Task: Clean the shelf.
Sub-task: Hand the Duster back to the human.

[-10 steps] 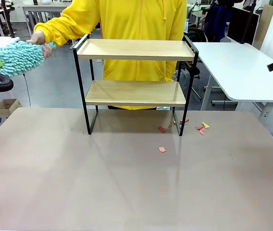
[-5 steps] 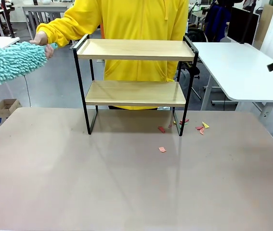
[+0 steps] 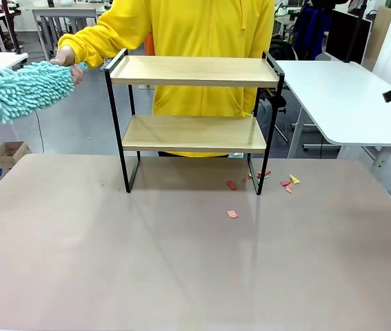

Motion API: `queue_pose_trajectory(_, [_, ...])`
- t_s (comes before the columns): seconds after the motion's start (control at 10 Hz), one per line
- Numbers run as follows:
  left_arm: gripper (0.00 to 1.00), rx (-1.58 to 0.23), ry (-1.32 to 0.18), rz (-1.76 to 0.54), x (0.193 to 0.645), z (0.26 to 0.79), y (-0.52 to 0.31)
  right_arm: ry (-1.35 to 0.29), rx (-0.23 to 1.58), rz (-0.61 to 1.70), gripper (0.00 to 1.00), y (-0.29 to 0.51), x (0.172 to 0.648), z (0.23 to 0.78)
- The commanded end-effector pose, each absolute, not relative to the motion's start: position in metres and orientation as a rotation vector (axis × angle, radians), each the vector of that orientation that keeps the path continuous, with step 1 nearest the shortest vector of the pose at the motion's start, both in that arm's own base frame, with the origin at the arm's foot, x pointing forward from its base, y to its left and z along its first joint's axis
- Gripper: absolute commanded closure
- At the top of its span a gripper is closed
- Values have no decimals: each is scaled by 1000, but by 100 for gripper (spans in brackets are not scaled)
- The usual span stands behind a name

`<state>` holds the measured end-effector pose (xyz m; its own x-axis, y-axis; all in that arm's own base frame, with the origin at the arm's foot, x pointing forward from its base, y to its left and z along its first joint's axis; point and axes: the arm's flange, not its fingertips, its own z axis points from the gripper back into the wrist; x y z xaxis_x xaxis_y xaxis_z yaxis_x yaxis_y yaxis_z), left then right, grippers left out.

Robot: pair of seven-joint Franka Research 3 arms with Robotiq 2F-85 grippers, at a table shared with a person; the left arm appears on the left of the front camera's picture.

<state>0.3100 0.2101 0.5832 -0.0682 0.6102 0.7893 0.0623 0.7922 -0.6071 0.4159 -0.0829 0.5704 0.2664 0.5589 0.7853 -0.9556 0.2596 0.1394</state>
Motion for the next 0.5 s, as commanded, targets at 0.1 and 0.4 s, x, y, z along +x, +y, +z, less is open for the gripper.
queue_pose_trajectory(0.1, [0, -530, -1590, 542, 323, 577, 231, -683, 689, 1162, 0, -84, 415, 572])
queue_pose_trajectory(0.4, [0, -531, -1594, 539, 311, 580, 231, -683, 689, 1162, 0, -84, 415, 572])
